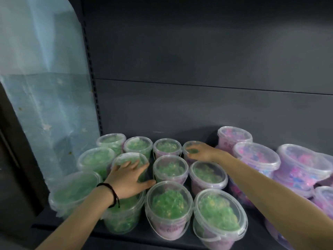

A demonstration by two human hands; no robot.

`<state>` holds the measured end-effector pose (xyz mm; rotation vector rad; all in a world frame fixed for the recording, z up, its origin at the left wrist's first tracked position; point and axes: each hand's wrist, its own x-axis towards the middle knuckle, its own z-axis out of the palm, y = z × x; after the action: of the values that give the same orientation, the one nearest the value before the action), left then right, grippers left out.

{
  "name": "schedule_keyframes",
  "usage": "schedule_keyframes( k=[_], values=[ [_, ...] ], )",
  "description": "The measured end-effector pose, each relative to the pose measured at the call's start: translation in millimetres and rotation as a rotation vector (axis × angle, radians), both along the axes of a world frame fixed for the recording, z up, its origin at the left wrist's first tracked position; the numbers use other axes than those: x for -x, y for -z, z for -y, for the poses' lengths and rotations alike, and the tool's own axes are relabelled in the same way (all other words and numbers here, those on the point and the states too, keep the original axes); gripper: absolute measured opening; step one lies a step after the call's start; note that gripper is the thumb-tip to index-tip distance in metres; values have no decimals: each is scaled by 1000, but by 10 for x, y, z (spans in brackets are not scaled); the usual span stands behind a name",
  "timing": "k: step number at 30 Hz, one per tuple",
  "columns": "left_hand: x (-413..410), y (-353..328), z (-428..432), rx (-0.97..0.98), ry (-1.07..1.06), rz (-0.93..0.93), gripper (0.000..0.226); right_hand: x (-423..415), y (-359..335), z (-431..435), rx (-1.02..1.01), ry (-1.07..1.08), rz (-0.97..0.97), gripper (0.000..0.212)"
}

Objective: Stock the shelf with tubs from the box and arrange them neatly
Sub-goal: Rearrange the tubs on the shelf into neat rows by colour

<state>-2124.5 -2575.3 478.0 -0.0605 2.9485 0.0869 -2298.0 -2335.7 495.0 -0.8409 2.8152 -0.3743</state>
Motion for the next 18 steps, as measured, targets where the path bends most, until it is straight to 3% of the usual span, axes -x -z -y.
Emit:
schedule_keyframes(
  k=[3, 6, 9, 12, 15, 18],
  values=[
    [-18, 19, -21, -4, -3, -22, 97, 84, 4, 75, -5, 49, -14, 36],
    [-40, -29, -22, -51, 34, -29, 99, 107, -1, 236, 60, 52, -65, 37],
    [-42, -105, 25, -118, 74, -39, 100, 36, 15, 477, 109, -56, -60, 45],
    [59, -199, 224, -273, 37, -75, 82, -18, 32, 744, 133, -146, -32, 45],
    [294, -290, 556, -176, -32, -160, 63, 7, 33, 1014, 184, -149, -36, 41],
    [471, -300, 771, -21, -77, -149, 81, 35, -40, 1287, 178, -148, -22, 49]
  ],
)
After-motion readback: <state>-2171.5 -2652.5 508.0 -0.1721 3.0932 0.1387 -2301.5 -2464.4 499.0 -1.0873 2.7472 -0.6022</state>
